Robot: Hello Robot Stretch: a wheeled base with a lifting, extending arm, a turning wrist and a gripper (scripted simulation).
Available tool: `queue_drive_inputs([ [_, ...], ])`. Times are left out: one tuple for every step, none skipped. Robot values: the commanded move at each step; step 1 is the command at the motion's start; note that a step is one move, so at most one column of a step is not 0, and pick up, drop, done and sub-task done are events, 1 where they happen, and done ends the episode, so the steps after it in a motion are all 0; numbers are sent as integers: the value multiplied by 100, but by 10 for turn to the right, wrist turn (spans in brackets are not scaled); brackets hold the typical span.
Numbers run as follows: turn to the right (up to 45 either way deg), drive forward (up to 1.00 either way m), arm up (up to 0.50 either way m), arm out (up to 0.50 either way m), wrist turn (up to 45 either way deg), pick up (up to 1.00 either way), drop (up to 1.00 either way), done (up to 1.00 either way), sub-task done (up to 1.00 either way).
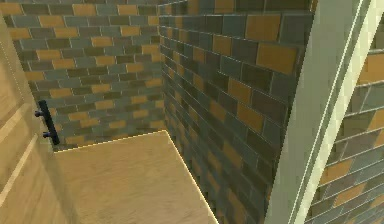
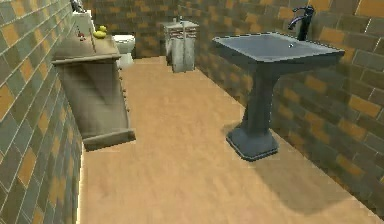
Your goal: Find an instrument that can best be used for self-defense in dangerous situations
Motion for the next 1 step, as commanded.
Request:
queue_drive_inputs([
  [-210, 0, 0, 0, 0, 0, 0, 0, 0],
])
